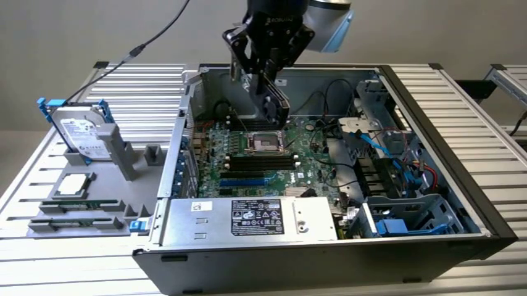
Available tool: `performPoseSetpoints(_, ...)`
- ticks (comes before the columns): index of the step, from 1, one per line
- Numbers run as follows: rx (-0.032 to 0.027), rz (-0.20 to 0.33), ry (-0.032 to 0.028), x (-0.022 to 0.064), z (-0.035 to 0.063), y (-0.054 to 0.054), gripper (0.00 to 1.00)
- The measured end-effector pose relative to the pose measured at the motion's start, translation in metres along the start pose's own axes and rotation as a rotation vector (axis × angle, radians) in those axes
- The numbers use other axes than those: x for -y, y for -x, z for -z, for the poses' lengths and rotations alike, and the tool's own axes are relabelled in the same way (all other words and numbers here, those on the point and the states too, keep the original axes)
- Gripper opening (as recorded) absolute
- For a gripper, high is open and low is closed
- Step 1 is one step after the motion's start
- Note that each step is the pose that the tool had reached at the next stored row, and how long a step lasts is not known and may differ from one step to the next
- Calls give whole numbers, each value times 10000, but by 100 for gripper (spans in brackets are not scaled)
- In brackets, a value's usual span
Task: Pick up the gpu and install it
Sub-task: 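Insert the gpu into the slot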
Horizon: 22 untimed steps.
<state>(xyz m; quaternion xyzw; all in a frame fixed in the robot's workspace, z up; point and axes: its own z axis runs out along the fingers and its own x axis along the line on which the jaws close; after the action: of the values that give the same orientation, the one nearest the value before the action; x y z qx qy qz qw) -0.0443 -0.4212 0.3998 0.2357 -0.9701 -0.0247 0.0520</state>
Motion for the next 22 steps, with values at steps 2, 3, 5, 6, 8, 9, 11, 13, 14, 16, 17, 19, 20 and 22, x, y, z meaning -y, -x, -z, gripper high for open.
performPoseSetpoints(2, -11, 358, -30, 0, -4, 0, 27)
performPoseSetpoints(3, -18, 554, -47, 0, -6, 1, 27)
performPoseSetpoints(5, -31, 913, -79, 1, -9, 1, 27)
performPoseSetpoints(6, -37, 1091, -95, 1, -12, 1, 27)
performPoseSetpoints(8, -50, 1460, -127, 1, -16, 1, 27)
performPoseSetpoints(9, -57, 1639, -143, 1, -18, 2, 27)
performPoseSetpoints(11, -70, 1997, -174, 2, -22, 2, 27)
performPoseSetpoints(13, -84, 2356, -205, 2, -26, 3, 27)
performPoseSetpoints(14, -91, 2541, -221, 2, -28, 3, 27)
performPoseSetpoints(16, -105, 2899, -252, 2, -32, 3, 27)
performPoseSetpoints(17, -112, 3089, -268, 2, -34, 3, 27)
performPoseSetpoints(19, -123, 3449, -297, 3, -38, 4, 27)
performPoseSetpoints(20, -126, 3628, -309, 3, -39, 4, 27)
performPoseSetpoints(22, -110, 3961, -320, 3, -40, 4, 27)
